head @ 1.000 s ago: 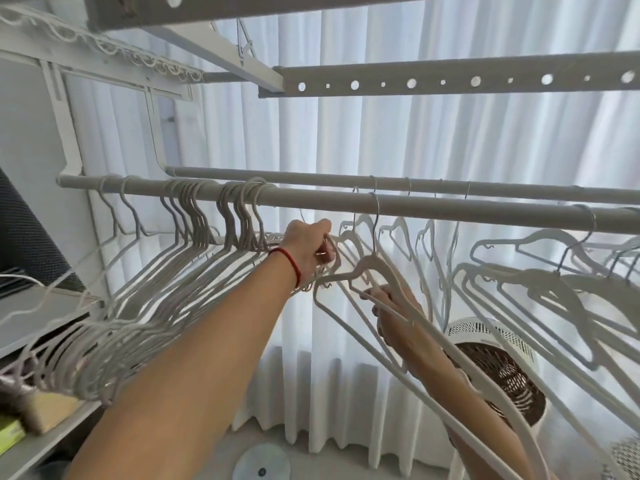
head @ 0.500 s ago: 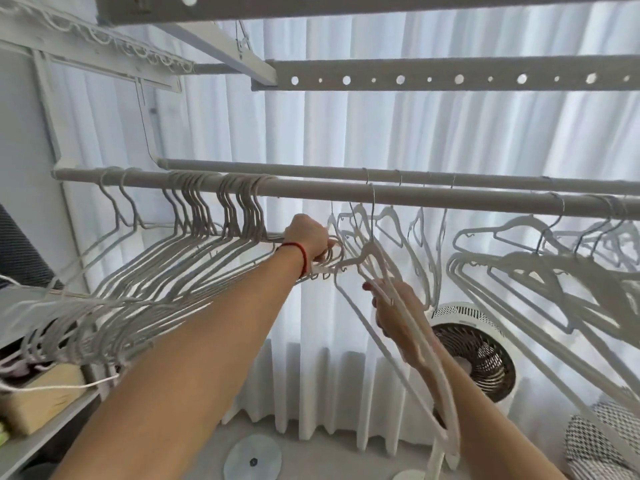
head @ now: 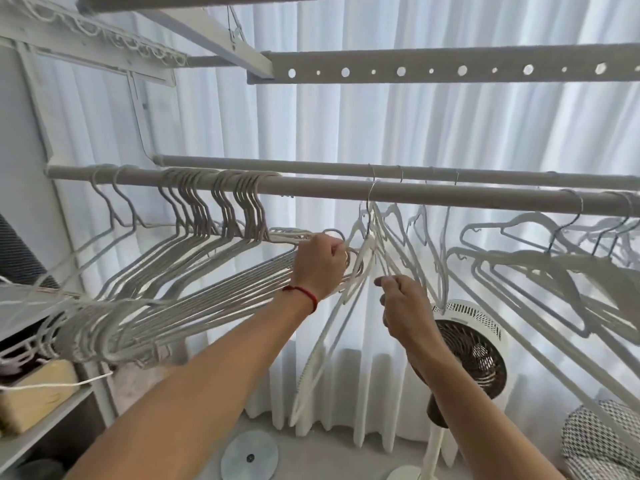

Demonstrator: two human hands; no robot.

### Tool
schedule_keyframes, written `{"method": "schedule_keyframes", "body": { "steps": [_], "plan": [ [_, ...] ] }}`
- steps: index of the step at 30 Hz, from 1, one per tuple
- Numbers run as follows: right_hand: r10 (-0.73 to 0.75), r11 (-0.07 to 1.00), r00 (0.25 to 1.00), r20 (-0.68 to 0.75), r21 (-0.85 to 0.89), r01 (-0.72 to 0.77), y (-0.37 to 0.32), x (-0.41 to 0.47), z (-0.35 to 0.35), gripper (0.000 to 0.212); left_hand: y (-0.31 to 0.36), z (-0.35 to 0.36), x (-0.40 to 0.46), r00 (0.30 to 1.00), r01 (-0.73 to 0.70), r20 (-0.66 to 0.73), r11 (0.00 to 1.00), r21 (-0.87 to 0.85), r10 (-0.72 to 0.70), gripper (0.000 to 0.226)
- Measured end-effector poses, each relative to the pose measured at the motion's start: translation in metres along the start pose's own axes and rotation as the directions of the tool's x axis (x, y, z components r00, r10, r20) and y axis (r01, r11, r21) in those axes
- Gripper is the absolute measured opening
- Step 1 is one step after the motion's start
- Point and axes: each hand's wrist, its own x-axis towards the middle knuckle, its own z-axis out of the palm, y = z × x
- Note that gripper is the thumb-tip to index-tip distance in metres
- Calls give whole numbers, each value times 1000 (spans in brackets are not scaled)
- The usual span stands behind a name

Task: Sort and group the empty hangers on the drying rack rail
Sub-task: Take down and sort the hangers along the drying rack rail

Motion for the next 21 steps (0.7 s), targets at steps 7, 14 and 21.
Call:
{"method": "schedule_keyframes", "body": {
  "steps": [7,14,21],
  "plan": [
    [8,997,1000,-23,74,-7,-4,0,-1,28,11,0,-19,981,187,106,951,-247,-166,25],
    [86,950,988,125,289,-119,-18,-15,-20,49,44,4,-28,856,515,426,547,-660,-293,24],
    [170,968,980,106,171,-186,-12,-23,-27,39,34,26,-54,885,459,382,641,-615,-267,28]
  ]
}}
